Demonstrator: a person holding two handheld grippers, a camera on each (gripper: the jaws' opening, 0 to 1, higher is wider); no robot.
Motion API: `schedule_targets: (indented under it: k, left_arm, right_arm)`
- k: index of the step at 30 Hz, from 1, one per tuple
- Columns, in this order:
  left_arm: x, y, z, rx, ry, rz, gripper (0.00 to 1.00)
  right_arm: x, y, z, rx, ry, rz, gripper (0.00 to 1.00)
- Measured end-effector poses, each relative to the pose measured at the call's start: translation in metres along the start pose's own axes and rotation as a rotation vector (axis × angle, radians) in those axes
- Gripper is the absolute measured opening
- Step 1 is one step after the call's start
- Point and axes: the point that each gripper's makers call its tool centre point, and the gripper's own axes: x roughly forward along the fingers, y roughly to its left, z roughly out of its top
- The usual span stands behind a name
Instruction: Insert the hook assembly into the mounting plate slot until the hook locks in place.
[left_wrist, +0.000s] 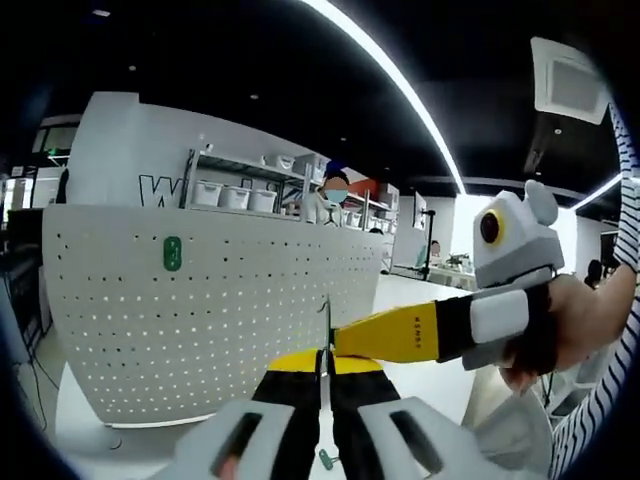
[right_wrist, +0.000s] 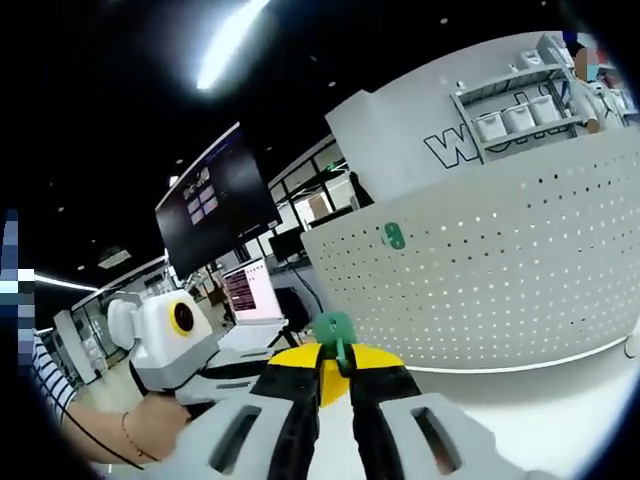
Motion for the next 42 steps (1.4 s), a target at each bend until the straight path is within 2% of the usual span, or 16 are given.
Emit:
schedule_targets:
  k: [6, 14, 17, 20, 24, 27, 30, 33, 35, 36, 37, 42]
  left_arm:
    - [-0.004, 0.005, 0.001, 0.026, -0.011, 0.024, 0.01]
    - [-0.007, 0.012, -0.003, 0.021, 0.001, 0.027, 0.03]
    - [-0.01, 0.017, -0.004, 0.102, 0.013, 0.04, 0.04]
    - [-0.012, 0.02, -0.004, 0.093, 0.015, 0.047, 0.05]
    - [-0.014, 0.025, -0.005, 0.08, 0.022, 0.044, 0.07]
    - [-0.015, 0.03, -0.009, 0.05, 0.038, 0.052, 0.19]
    - [-0.019, 0.032, -0.012, 0.035, 0.043, 0.052, 0.26]
    - [-0.021, 0.035, -0.018, 0.015, 0.069, 0.048, 0.38]
    - [-0.021, 0.032, -0.02, -0.024, 0.067, 0.019, 0.5]
    - [-0.021, 0.031, -0.022, -0.044, 0.069, 0.012, 0.55]
    - [-0.022, 0.033, -0.023, -0.045, 0.072, 0.012, 0.6]
    - [-0.023, 0.036, -0.032, -0.077, 0.107, 0.015, 0.75]
  right_arm:
    - [0.003, 0.003, -0.001, 0.029, 0.0, 0.012, 0.02]
    - [0.013, 0.008, -0.007, 0.002, 0.019, 0.024, 0.0]
    - [0.016, 0.01, -0.009, -0.02, 0.026, 0.025, 0.0]
    - [0.019, 0.008, -0.01, -0.05, 0.035, 0.021, 0.0]
    - [0.022, 0.011, -0.011, -0.043, 0.037, 0.026, 0.0]
    - [0.026, 0.012, -0.011, -0.078, 0.043, 0.023, 0.0]
    - [0.03, 0.013, -0.012, -0.119, 0.05, 0.022, 0.0]
    - [0.033, 0.014, -0.01, -0.173, 0.047, 0.017, 0.0]
    - [0.035, 0.013, -0.006, -0.208, 0.028, 0.001, 0.0]
    - [0.037, 0.012, 0.004, -0.217, -0.026, -0.015, 0.0]
    - [0.037, 0.012, 0.006, -0.209, -0.032, -0.022, 0.0]
    - [0.046, 0.002, 0.013, -0.24, -0.065, -0.081, 0.0]
